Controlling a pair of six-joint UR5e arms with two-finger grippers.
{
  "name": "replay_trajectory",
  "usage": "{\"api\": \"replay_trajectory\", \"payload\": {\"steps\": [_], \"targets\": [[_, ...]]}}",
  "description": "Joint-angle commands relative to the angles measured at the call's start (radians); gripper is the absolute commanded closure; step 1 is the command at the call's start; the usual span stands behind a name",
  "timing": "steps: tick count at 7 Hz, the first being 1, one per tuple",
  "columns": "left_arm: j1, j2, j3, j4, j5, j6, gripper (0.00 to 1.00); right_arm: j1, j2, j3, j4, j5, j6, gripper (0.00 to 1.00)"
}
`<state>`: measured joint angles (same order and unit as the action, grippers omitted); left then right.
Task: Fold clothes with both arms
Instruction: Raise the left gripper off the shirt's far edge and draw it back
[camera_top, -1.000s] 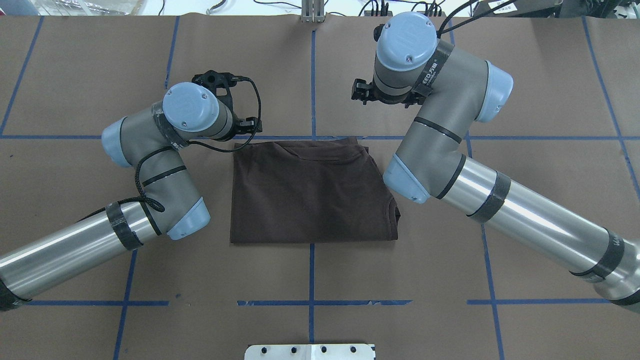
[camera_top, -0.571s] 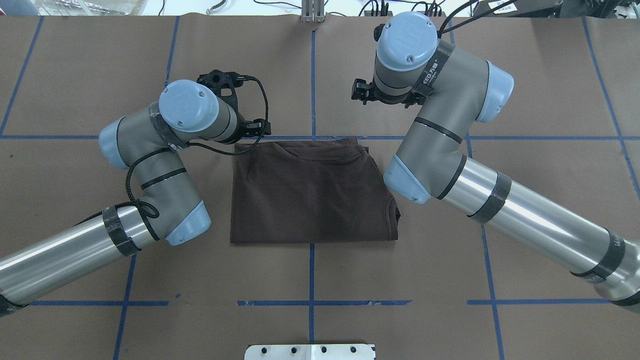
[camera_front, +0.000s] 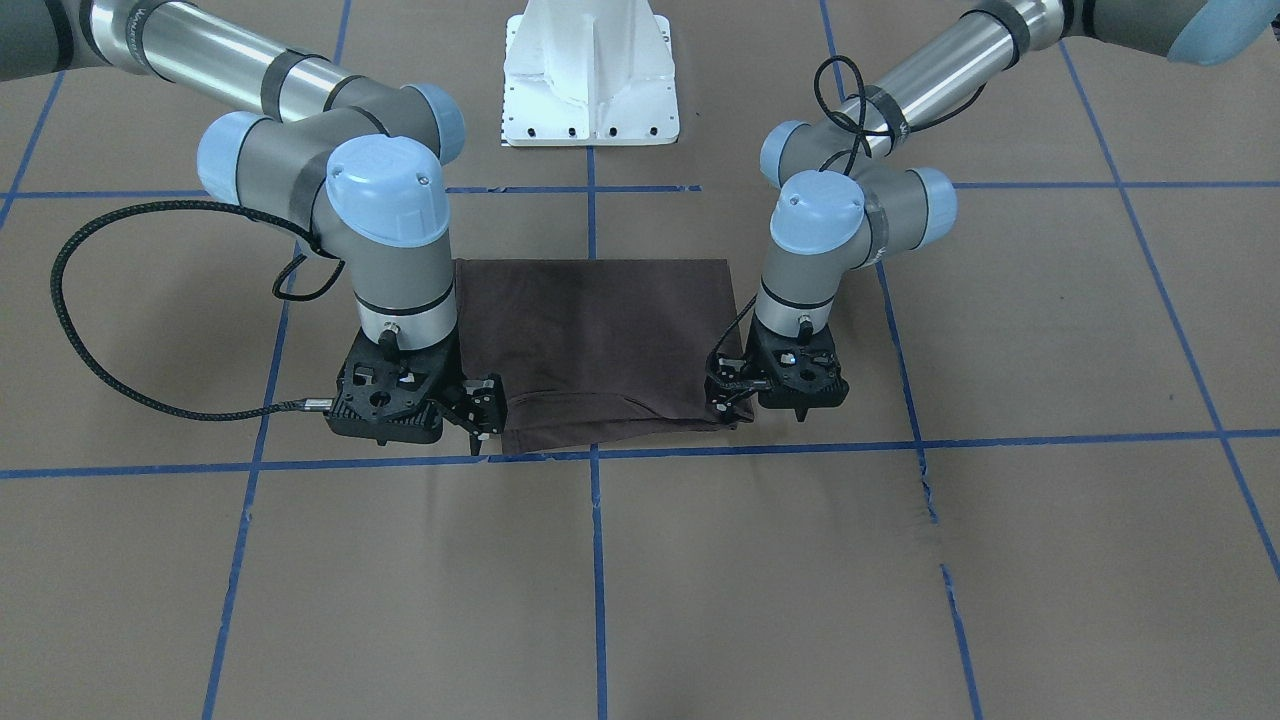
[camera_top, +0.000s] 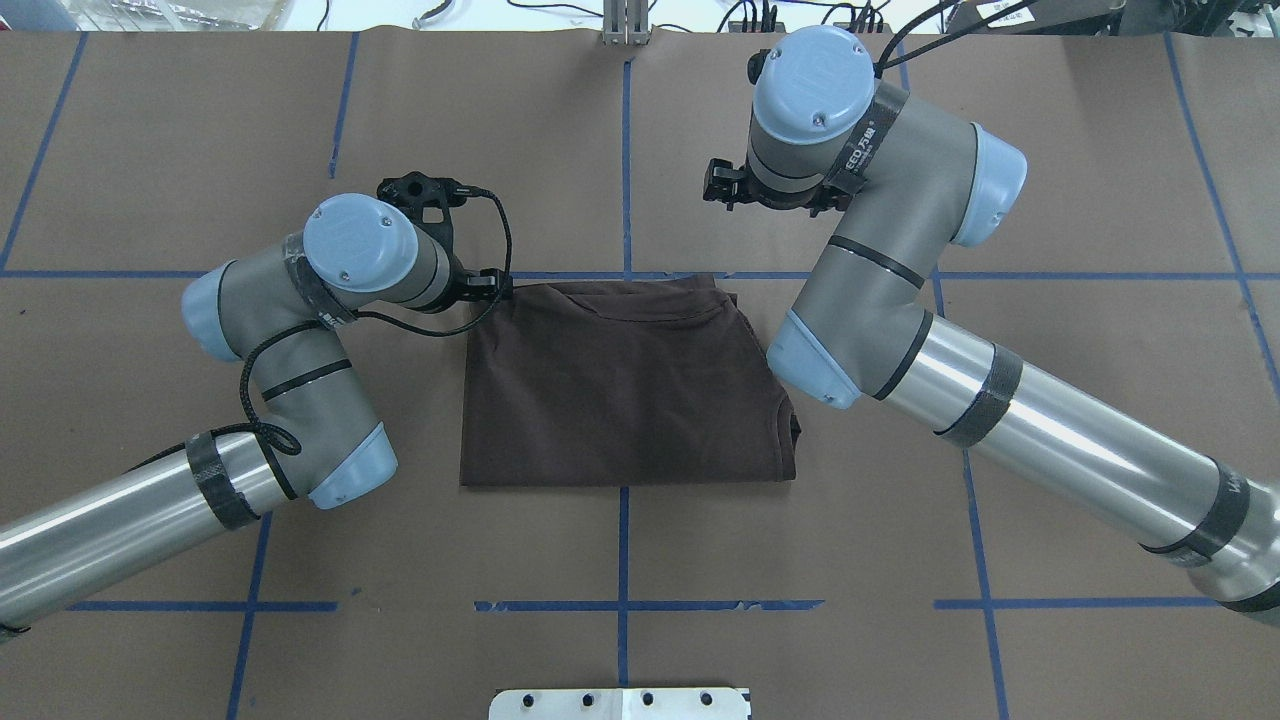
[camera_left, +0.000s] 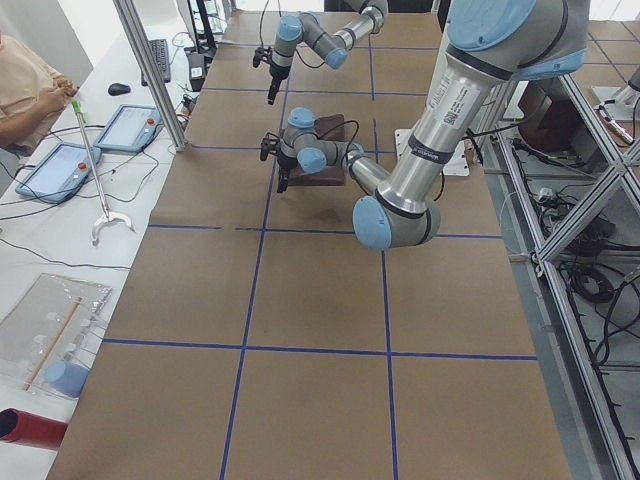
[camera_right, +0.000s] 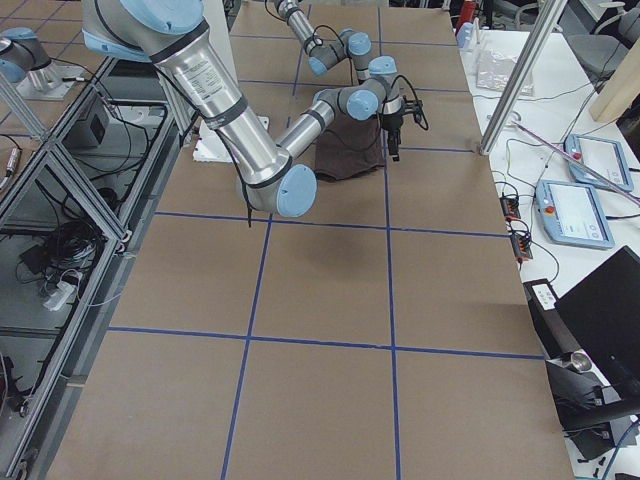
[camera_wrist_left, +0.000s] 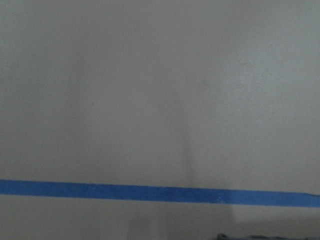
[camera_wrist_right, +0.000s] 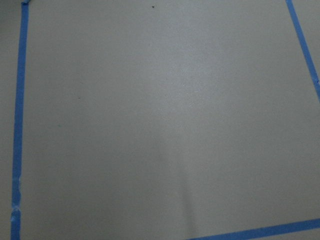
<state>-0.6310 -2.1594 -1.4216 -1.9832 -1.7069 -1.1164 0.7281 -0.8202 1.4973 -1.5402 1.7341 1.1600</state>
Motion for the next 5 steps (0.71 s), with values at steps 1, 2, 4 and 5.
{"api": "replay_trajectory", "payload": {"steps": [1, 2, 4, 5], "targets": [[-0.024, 0.026, 0.001, 0.000, 0.036, 0.122, 0.00, -0.001, -0.002, 0.000, 0.000, -0.002, 0.001, 0.00], [-0.047, 0.047, 0.000, -0.002, 0.036, 0.153, 0.00, -0.002, -0.004, 0.000, 0.000, -0.002, 0.001, 0.00], [-0.097, 0.046, -0.032, 0.000, 0.023, 0.214, 0.00, -0.001, -0.005, 0.001, 0.005, 0.008, -0.002, 0.00], [-0.119, 0.052, -0.089, 0.010, -0.028, 0.231, 0.00, 0.008, 0.002, 0.015, -0.036, 0.025, -0.014, 0.00]]}}
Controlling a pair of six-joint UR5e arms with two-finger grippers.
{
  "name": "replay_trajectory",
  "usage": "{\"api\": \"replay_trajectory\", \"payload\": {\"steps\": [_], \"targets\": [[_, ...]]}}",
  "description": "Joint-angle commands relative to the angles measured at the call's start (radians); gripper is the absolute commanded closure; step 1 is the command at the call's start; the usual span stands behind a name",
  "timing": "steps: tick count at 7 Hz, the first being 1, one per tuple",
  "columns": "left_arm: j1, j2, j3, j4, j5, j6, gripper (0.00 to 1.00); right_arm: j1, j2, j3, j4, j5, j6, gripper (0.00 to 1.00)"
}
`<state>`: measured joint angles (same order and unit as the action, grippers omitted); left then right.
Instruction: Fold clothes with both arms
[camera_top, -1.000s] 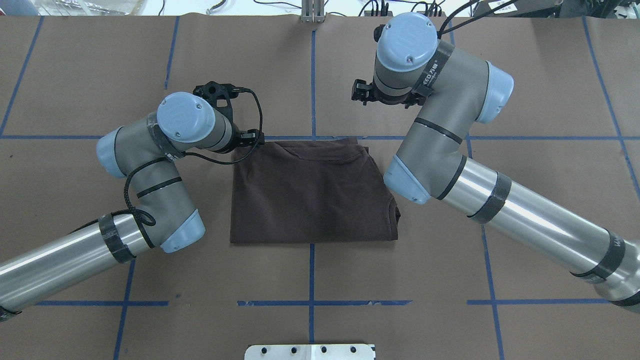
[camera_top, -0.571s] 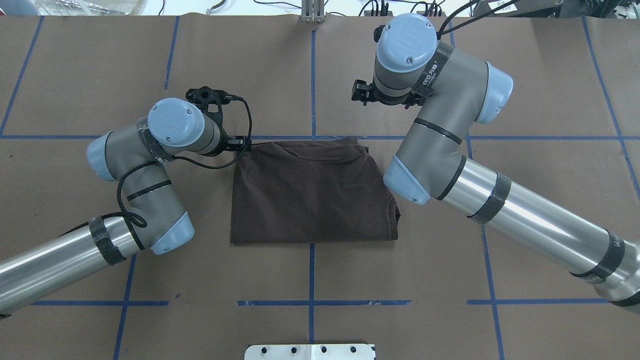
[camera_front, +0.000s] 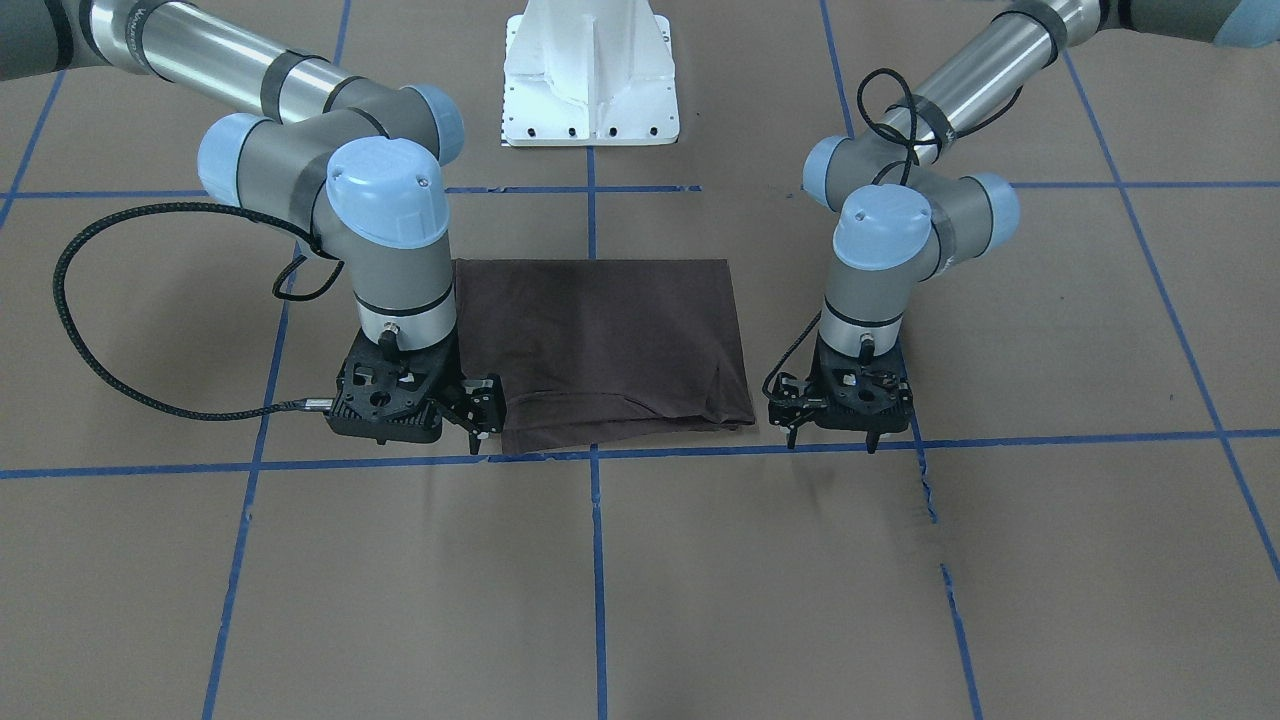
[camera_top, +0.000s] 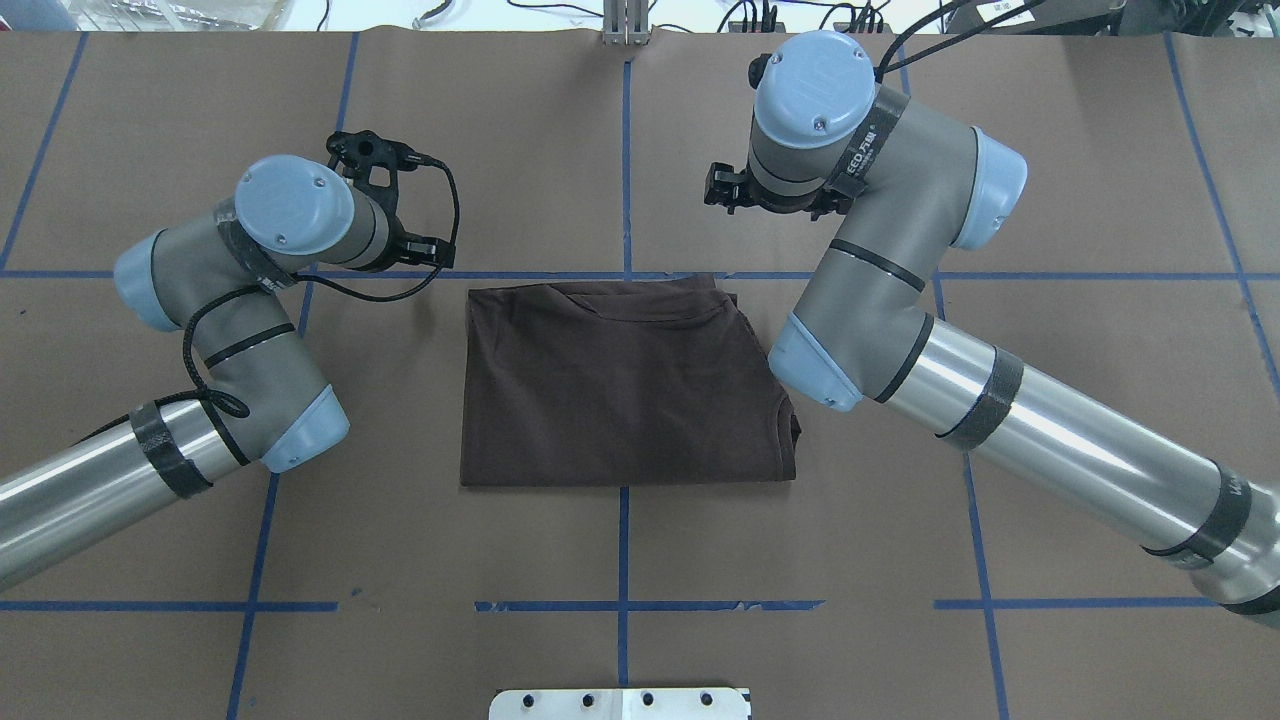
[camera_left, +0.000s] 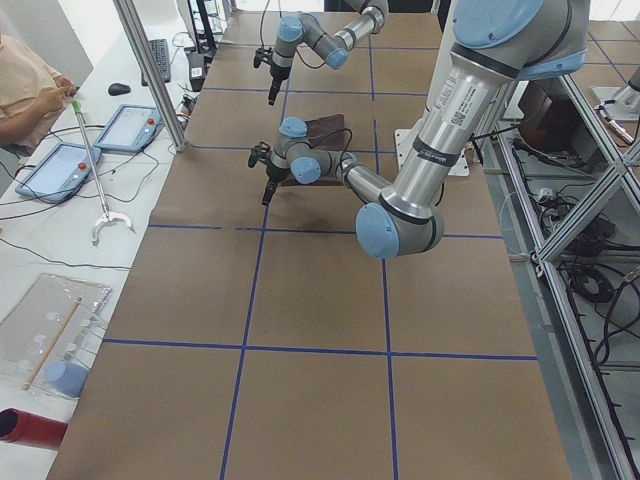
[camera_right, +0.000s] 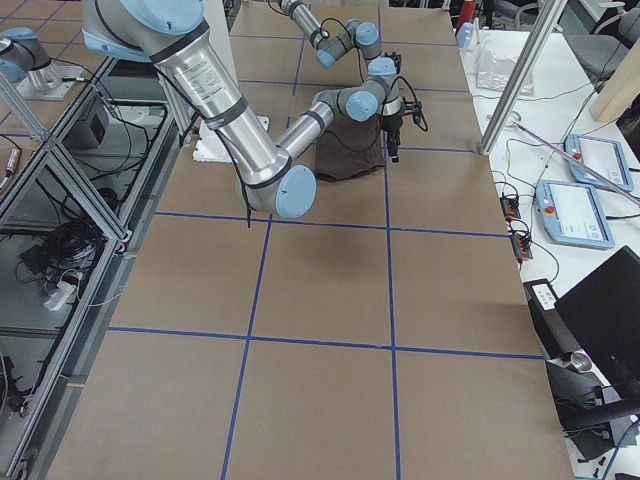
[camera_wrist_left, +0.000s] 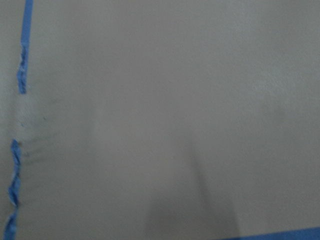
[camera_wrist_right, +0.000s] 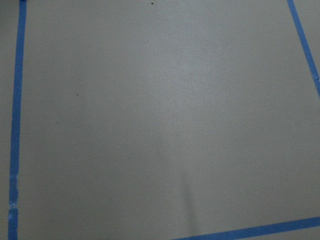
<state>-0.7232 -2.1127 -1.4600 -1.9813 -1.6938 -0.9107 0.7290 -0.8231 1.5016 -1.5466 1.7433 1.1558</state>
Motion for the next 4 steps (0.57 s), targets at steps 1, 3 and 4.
{"api": "replay_trajectory", "payload": {"steps": [1, 3, 4], "targets": [[-0.056, 0.025, -0.118, 0.022, -0.087, 0.044, 0.00, 0.038, -0.005, 0.069, -0.102, 0.041, -0.080, 0.00], [-0.112, 0.135, -0.358, 0.216, -0.130, 0.215, 0.00, 0.154, -0.129, 0.309, -0.290, 0.167, -0.300, 0.00], [-0.189, 0.239, -0.478, 0.280, -0.197, 0.352, 0.00, 0.241, -0.245, 0.419, -0.328, 0.253, -0.468, 0.00]]}}
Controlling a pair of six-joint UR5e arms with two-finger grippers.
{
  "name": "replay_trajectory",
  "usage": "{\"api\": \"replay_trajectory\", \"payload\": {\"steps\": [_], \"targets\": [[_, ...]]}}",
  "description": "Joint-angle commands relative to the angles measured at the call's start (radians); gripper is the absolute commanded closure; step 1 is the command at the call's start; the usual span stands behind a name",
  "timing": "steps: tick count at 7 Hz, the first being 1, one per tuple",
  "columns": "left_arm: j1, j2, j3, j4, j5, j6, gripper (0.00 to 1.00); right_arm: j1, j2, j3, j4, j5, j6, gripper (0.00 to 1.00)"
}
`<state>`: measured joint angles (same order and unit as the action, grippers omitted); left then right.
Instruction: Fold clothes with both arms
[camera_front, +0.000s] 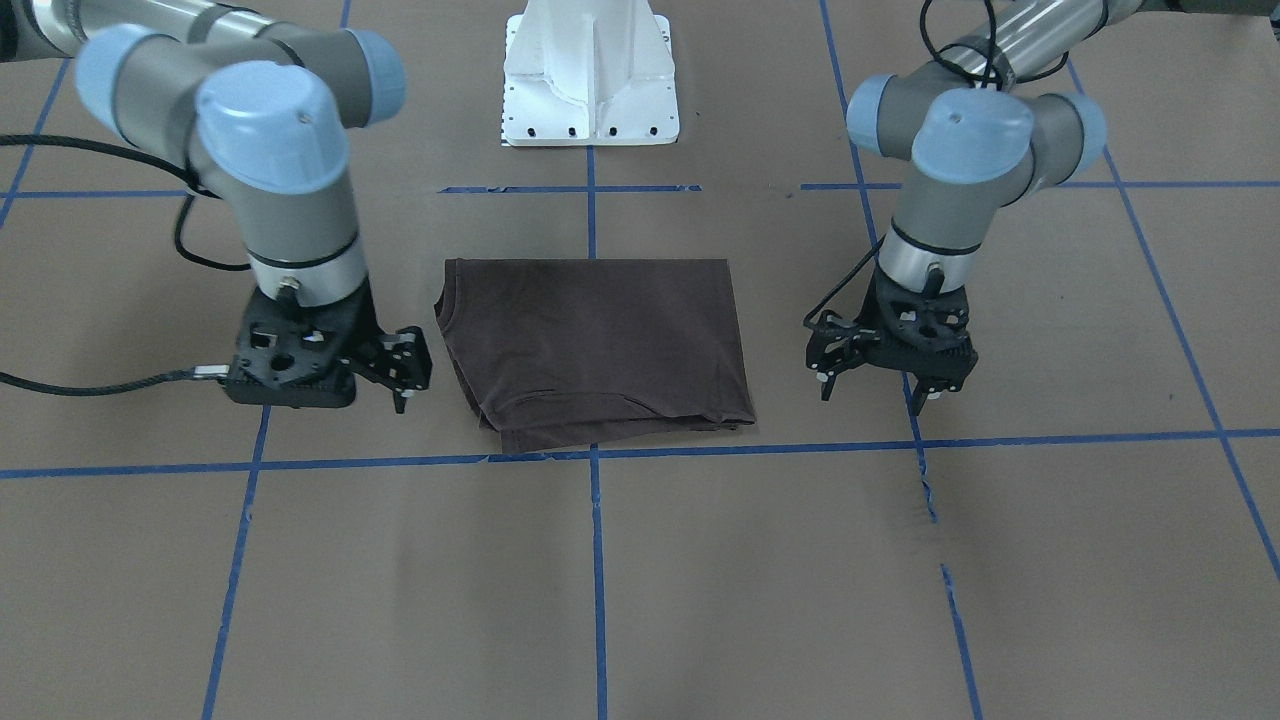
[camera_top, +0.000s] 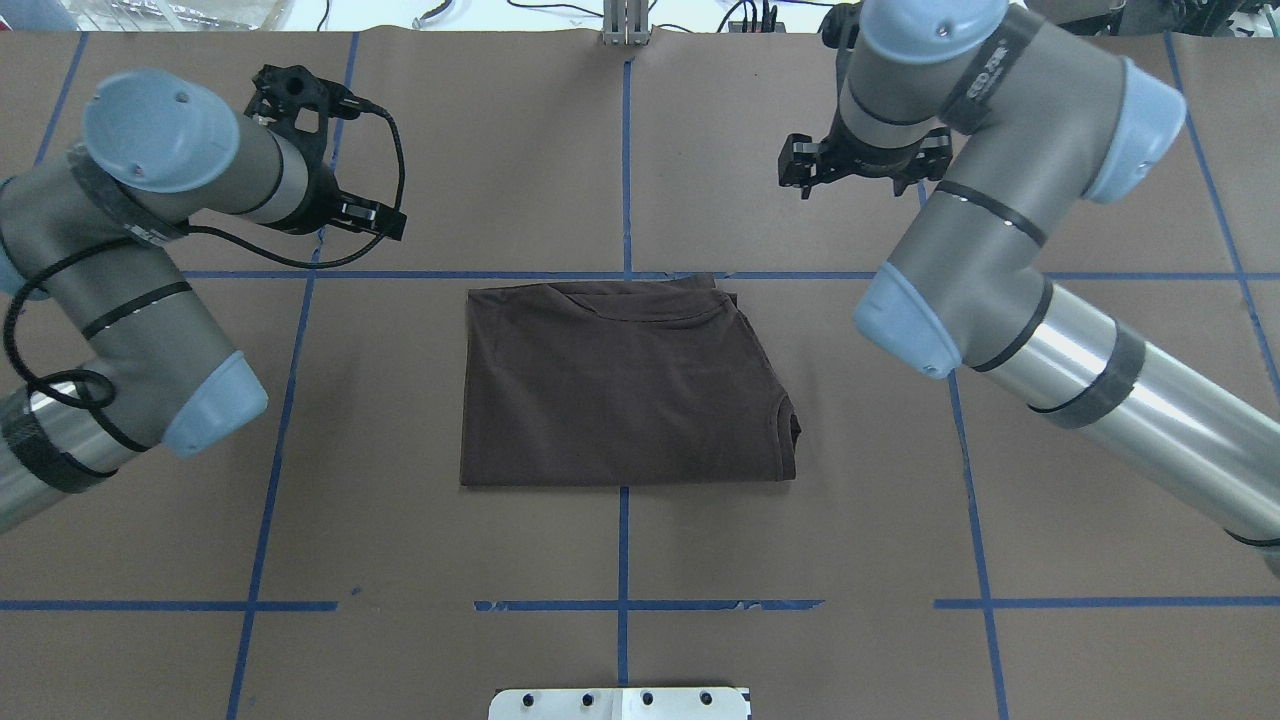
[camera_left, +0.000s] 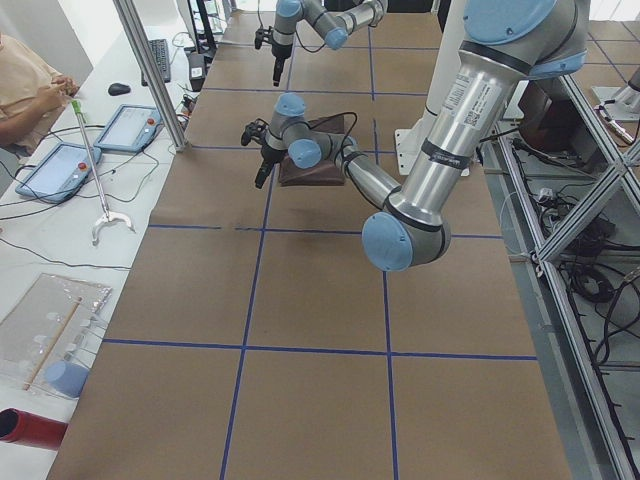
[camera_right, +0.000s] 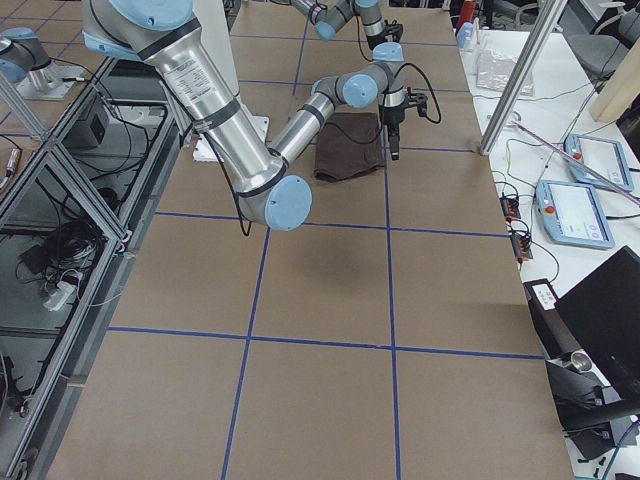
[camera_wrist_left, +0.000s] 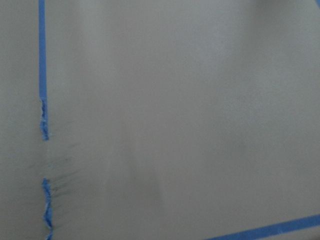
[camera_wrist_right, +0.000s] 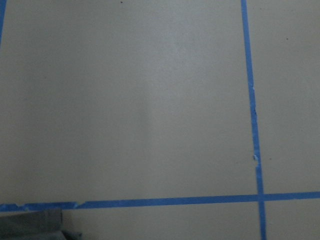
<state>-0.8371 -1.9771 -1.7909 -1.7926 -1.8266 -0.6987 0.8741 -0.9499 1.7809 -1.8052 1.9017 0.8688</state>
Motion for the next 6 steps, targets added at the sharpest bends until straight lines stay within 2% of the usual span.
{"api": "replay_trajectory", "payload": {"steps": [1, 3, 4, 5, 6], "targets": [[-0.183, 0.247, -0.239, 0.096, -0.126, 0.345, 0.00, 0.206, -0.253, 0.199, -0.068, 0.176, -0.376, 0.00], [-0.459, 0.416, -0.240, 0.098, -0.273, 0.740, 0.00, 0.470, -0.492, 0.181, -0.060, 0.305, -0.827, 0.00], [-0.558, 0.482, -0.232, 0.098, -0.316, 0.798, 0.00, 0.568, -0.598, 0.139, -0.056, 0.339, -0.935, 0.00], [-0.585, 0.579, -0.194, 0.105, -0.368, 0.795, 0.00, 0.616, -0.727, 0.127, -0.056, 0.339, -0.959, 0.00], [-0.658, 0.602, -0.098, 0.089, -0.447, 0.807, 0.00, 0.662, -0.759, 0.105, -0.045, 0.343, -0.962, 0.00]]}}
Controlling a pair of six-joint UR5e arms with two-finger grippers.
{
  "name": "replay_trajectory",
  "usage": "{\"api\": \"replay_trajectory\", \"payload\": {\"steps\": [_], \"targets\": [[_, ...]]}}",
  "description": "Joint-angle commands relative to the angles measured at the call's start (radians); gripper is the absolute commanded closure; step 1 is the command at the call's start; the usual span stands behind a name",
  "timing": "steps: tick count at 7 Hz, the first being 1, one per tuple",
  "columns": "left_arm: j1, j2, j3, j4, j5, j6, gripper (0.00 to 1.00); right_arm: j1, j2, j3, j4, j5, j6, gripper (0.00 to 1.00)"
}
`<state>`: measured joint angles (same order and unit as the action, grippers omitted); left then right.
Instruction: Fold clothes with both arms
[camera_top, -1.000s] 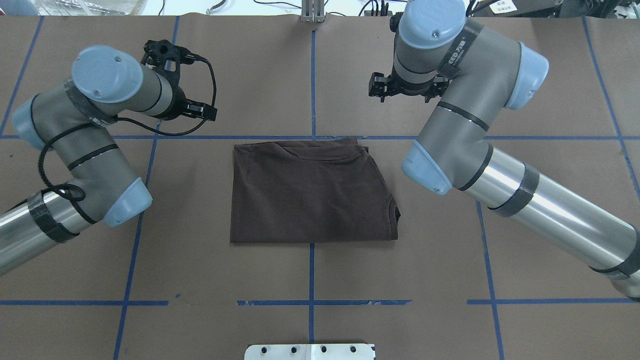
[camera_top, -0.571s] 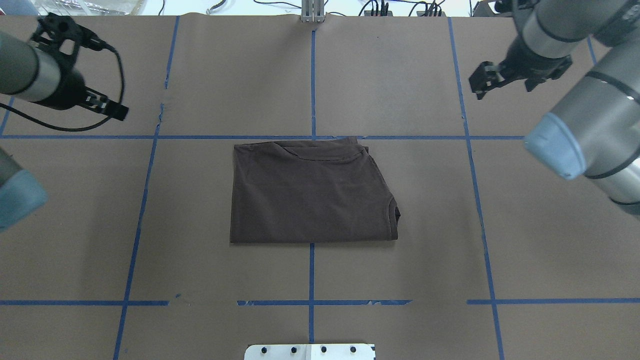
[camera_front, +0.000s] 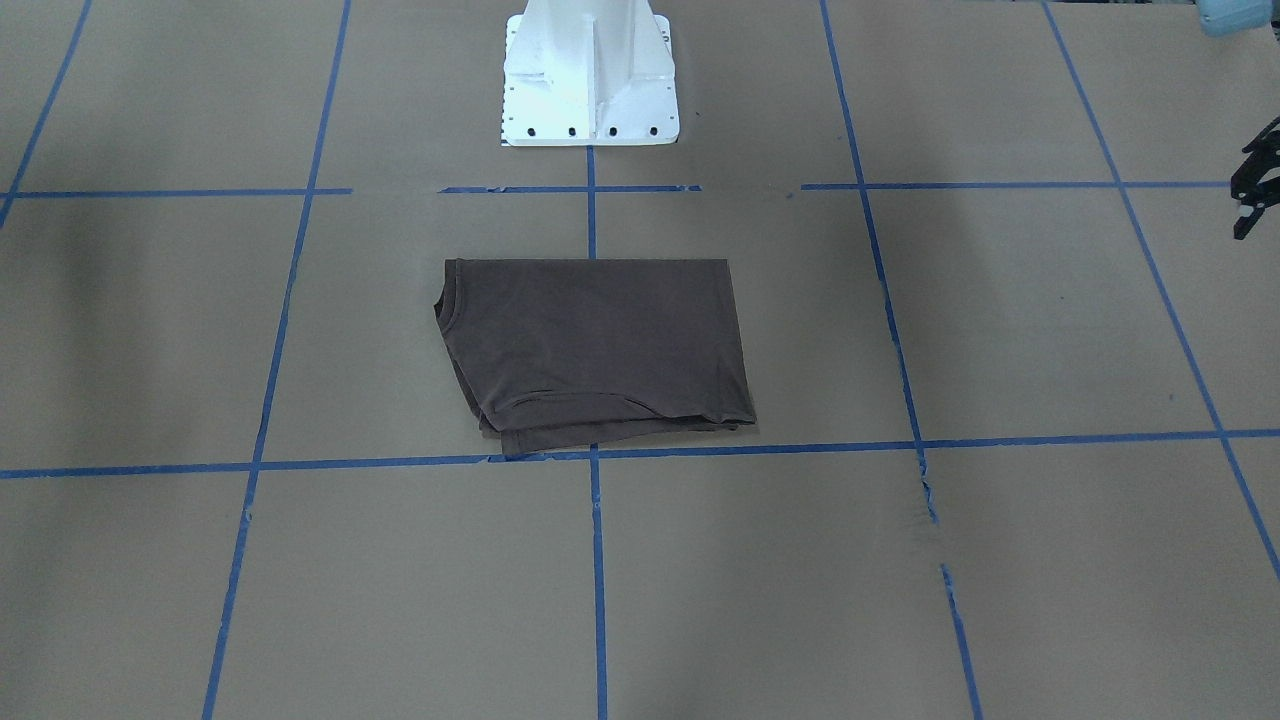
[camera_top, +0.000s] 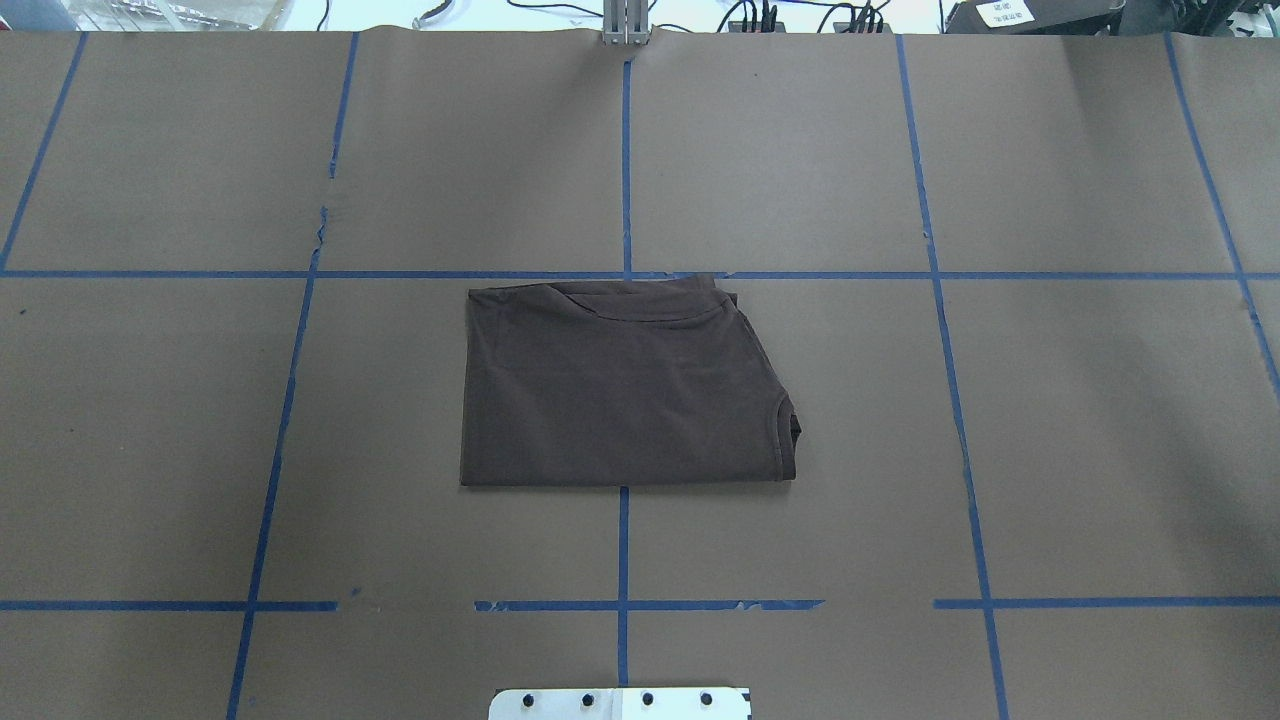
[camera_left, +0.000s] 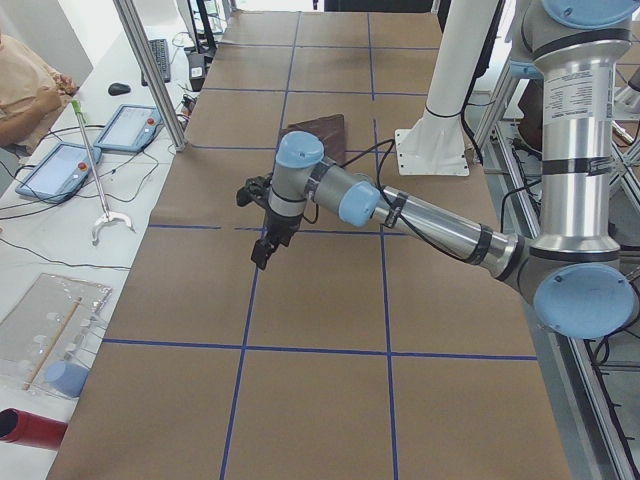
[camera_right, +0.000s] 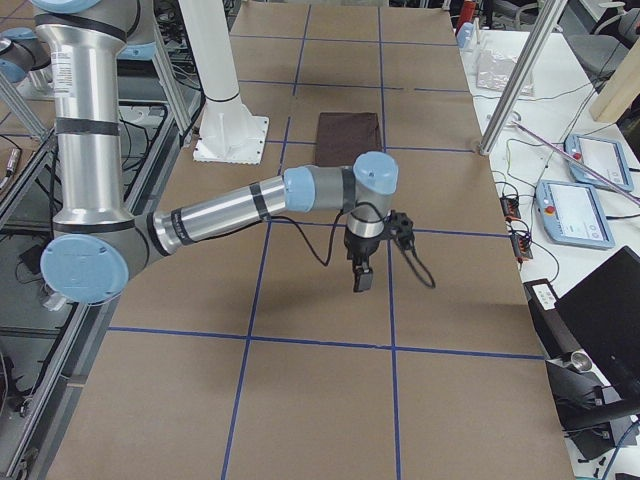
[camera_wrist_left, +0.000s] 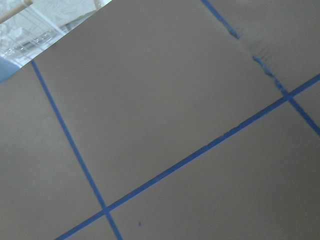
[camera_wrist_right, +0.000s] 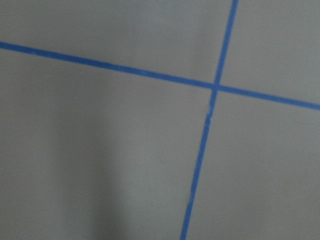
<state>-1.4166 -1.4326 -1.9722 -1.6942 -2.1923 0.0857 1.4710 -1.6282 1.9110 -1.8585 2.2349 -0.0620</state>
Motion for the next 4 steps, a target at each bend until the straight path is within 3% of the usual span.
{"api": "replay_trajectory", "payload": {"steps": [1, 3, 4], "targets": [[-0.181, 0.063, 0.143, -0.031, -0.089, 0.035, 0.00, 0.089, -0.125, -0.027, 0.013, 0.020, -0.036, 0.00], [-0.194, 0.110, 0.191, -0.028, -0.133, 0.045, 0.00, 0.091, -0.229, -0.029, 0.166, 0.045, -0.029, 0.00], [-0.197, 0.127, 0.206, -0.031, -0.244, 0.043, 0.00, 0.091, -0.236, -0.027, 0.171, 0.045, -0.025, 0.00]]}}
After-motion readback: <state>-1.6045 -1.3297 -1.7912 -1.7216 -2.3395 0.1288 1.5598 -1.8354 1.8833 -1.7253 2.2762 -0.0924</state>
